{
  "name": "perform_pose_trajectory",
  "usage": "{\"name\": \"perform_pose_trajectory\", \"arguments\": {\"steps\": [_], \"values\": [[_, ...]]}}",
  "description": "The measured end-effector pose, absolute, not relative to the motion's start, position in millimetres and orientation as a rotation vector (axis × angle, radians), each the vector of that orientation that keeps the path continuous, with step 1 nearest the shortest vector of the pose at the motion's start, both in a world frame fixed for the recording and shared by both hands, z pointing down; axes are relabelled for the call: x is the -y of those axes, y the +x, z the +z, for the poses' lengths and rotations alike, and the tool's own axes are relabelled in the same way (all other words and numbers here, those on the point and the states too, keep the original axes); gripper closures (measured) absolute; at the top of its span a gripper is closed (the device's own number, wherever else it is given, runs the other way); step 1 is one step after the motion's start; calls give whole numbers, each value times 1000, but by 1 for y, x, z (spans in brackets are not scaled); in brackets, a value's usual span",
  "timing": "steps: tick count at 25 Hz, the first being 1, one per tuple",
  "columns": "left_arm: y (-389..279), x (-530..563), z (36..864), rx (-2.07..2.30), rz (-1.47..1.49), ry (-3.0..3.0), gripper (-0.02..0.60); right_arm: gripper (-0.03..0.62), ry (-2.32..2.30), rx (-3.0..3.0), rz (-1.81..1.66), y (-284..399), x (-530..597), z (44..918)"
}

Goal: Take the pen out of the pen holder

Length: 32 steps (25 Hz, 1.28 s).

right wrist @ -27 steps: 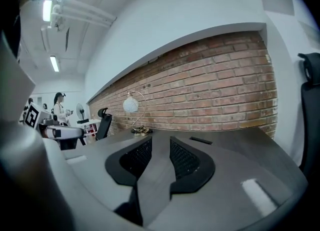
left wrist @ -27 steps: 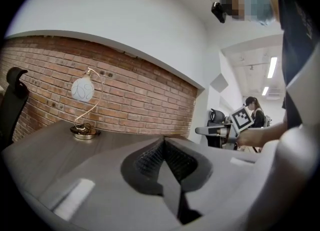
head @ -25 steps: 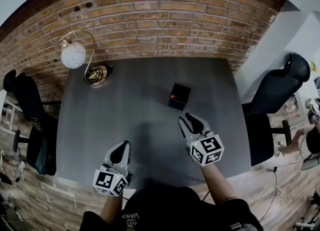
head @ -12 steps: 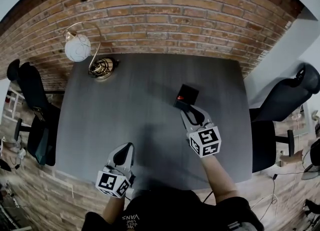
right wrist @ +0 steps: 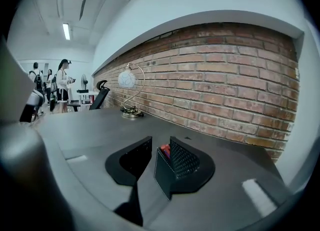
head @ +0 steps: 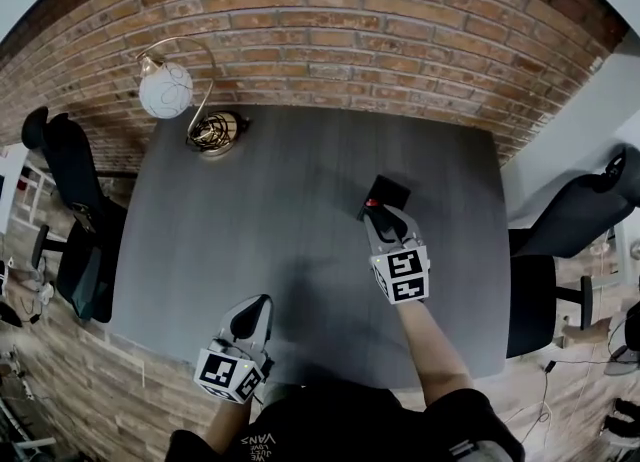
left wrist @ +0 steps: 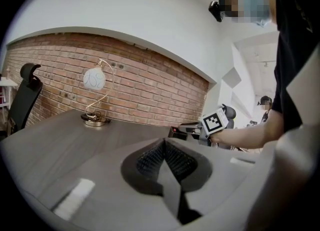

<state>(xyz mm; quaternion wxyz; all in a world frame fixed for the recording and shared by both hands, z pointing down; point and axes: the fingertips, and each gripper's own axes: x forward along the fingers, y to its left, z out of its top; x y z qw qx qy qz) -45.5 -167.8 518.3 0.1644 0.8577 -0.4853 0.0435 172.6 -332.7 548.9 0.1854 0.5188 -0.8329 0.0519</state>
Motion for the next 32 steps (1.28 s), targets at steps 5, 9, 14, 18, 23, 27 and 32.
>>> {"name": "perform_pose_trajectory", "arguments": {"steps": [5, 9, 14, 18, 23, 27, 32], "values": [[-53, 166, 521, 1415, 137, 2410, 528, 505, 1454, 2329, 158, 168, 348, 558], [-59, 165, 525, 1435, 144, 2389, 528, 505, 1459, 2306, 173, 169, 358, 566], [-63, 164, 528, 1442, 145, 2371, 528, 505, 1449, 2268, 172, 169, 363, 573], [-62, 165, 529, 1444, 136, 2371, 528, 508, 1432, 2254, 164, 167, 363, 575], [-61, 165, 530, 1436, 125, 2380, 528, 537, 1438, 2238, 159, 167, 364, 574], [-64, 163, 530, 1450, 128, 2371, 528, 539, 1464, 2230, 150, 169, 365, 572], [-68, 160, 530, 1455, 127, 2370, 528, 543, 1503, 2236, 110, 172, 365, 562]]}}
